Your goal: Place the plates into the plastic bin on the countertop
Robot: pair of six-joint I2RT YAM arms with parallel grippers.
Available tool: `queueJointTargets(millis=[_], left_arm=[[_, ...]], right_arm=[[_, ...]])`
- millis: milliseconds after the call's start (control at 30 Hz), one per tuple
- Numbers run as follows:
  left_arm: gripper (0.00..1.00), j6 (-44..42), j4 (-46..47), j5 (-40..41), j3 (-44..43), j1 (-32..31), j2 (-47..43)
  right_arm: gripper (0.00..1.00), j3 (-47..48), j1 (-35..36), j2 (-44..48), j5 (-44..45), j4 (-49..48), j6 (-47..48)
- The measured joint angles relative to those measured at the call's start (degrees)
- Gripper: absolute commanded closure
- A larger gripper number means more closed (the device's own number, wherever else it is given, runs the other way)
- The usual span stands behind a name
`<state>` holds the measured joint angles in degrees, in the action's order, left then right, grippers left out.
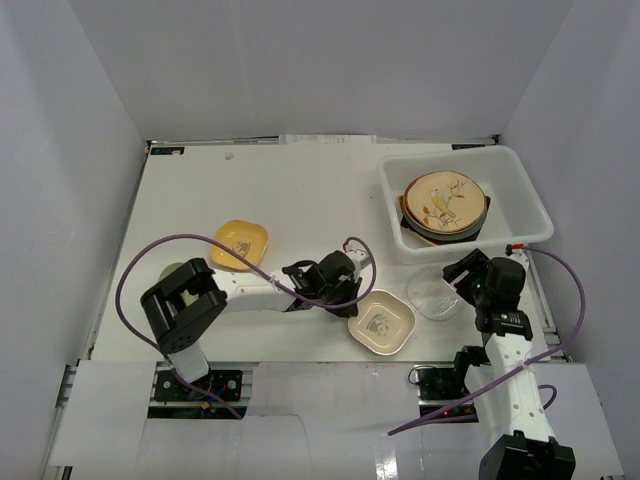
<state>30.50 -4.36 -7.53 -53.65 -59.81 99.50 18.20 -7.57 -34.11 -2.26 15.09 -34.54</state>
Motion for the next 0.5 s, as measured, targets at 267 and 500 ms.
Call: queueJointTargets(millis=[267,500], left_arm=[[1.0,-0.02,-2.91,4.92,5.64,0.0,-14.05],[1.0,0.0,-1.18,9.29,5.68,0.02,-25.09]], right_arm=[[0.23,0.96,0.04,-1.33,11.41,8.13,-1.16],[0.38,1.2,0.04,-5.66,14.82,11.54,-1.97]])
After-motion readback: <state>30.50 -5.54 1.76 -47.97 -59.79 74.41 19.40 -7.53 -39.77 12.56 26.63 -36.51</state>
